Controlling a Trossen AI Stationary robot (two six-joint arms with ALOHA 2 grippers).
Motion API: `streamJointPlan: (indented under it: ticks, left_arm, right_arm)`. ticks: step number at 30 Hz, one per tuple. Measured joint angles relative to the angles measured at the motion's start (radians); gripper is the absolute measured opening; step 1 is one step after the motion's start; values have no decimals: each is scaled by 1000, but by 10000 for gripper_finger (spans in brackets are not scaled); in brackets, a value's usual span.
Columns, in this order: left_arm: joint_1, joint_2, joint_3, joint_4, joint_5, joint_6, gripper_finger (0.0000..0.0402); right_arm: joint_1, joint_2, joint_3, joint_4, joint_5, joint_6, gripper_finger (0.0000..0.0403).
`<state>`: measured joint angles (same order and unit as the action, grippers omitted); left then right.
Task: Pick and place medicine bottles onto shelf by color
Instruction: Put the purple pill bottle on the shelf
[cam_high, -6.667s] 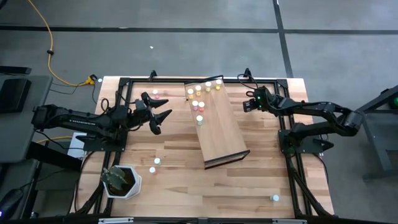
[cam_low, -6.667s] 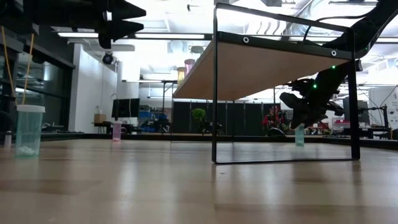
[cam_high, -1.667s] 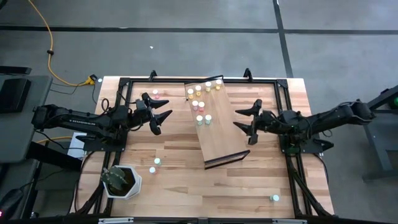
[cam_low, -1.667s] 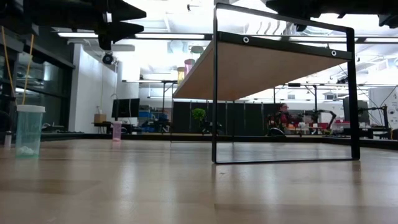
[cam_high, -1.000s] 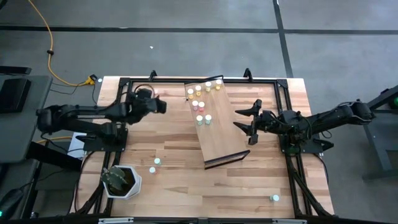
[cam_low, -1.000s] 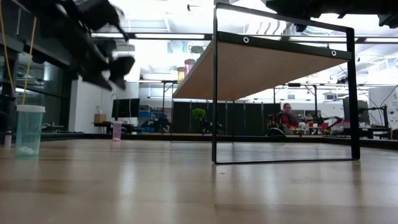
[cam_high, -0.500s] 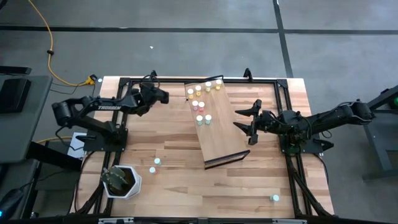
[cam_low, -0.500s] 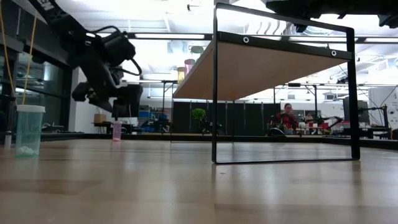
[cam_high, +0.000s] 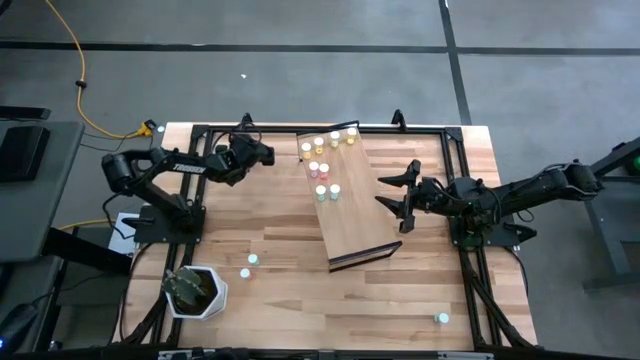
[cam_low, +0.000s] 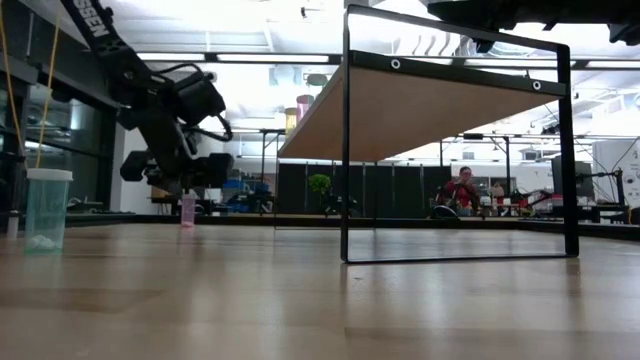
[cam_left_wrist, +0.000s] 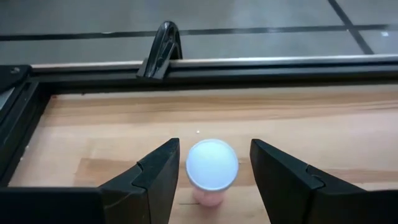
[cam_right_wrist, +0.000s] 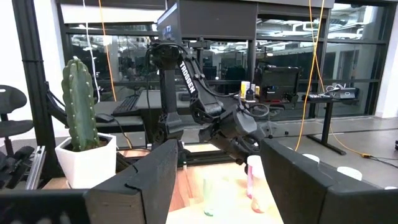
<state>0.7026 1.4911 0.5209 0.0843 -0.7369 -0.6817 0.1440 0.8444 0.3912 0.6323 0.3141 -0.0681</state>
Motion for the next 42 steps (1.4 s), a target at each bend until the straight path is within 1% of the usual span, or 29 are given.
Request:
streamJointPlan:
  ticks: [12, 15, 21, 24, 29, 32, 37, 42]
  left_arm:
    - [0, 19, 0, 3, 4, -25, 183]
    - [0, 19, 0, 3, 4, -25, 168]
    - [0, 19, 0, 3, 3, -26, 123]
    - [0, 19, 0, 3, 4, -25, 109]
    - [0, 19, 0, 10, 20, -23, 111]
    - [-3, 12, 0, 28, 60, -15, 117]
    - [-35, -48, 0, 55, 141, 23, 114]
    - [-98, -202, 0, 71, 150, 82, 111]
  right_arm:
    - [0, 0, 0, 0, 0, 0, 222]
    - [0, 0, 0, 0, 0, 0, 222]
    - [0, 0, 0, 0, 0, 0, 222]
    - [0, 0, 0, 0, 0, 0, 222]
    - [0, 0, 0, 0, 0, 0, 222]
    - [0, 0, 0, -1, 0, 0, 222]
    - [0, 0, 0, -6, 0, 0, 222]
    - [0, 0, 0, -7, 0, -2, 222]
